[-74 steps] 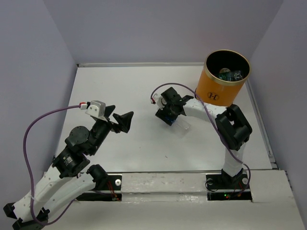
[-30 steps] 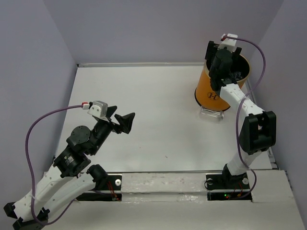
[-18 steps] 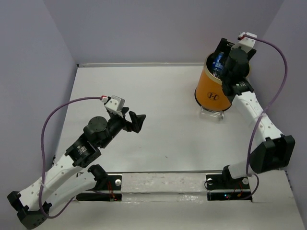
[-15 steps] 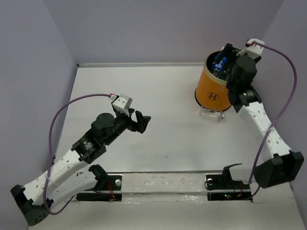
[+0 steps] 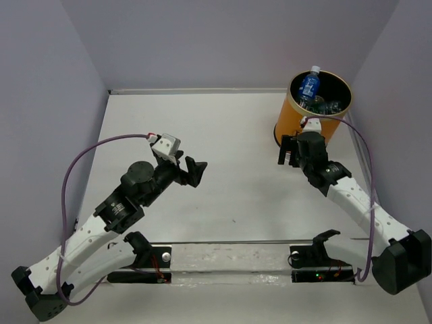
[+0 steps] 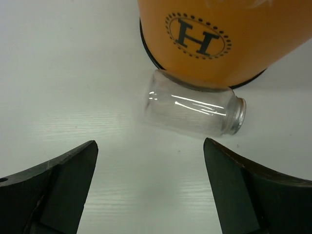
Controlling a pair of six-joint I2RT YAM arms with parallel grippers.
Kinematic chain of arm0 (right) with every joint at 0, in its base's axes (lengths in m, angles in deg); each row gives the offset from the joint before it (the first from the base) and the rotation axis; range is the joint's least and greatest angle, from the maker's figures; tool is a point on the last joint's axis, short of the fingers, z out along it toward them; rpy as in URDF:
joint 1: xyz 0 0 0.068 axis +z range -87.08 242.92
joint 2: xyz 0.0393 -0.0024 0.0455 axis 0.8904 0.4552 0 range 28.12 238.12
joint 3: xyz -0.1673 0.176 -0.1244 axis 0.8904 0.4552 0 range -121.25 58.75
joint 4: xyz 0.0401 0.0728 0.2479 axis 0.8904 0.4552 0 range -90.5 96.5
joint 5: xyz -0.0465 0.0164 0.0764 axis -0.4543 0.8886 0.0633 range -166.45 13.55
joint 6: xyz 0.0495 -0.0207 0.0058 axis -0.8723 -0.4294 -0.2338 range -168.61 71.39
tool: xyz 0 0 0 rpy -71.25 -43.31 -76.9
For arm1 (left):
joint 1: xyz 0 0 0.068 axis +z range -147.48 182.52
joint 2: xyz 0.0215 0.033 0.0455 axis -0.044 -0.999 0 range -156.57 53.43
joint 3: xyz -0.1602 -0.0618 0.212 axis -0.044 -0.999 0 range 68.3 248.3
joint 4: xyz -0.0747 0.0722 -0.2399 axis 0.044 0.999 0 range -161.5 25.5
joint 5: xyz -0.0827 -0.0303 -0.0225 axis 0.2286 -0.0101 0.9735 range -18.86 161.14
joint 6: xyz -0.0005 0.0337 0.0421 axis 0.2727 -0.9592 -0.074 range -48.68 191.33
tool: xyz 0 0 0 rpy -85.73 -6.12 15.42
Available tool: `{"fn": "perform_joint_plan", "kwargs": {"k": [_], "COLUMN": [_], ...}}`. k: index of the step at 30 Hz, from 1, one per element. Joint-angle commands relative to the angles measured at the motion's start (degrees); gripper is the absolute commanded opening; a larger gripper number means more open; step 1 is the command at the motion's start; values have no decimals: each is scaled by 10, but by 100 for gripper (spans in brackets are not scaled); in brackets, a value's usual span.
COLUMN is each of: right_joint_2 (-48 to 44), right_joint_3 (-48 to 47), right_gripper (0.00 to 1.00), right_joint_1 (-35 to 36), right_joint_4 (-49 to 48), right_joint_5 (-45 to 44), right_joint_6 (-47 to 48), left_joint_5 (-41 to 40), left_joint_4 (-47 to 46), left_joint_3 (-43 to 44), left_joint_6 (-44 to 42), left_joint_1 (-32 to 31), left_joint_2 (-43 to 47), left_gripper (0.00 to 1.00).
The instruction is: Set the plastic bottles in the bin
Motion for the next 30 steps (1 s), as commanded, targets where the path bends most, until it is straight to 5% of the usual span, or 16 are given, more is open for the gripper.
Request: {"fn": "perform_joint_plan", "kwargs": {"k": [1,10,30], "right_joint_2": [71,249,300], "right_joint_3": [-58,-64,-10], "right_gripper": [95,97,100], "right_joint_1": [19,80,93], "right_joint_4": [92,79,-159], "right_joint_5": [-58,-179,-190], "right_joint_6": [69,250,496], "left_joint_5": [-16,11,46], "left_joint_4": [-6,-21,-33], "left_joint_3": [8,7,4], "left_joint_6": [-17,-13,-7], "left_joint_1": [1,2,12], "left_joint_2": [33,126,165], "left_gripper": [99,99,99]}}
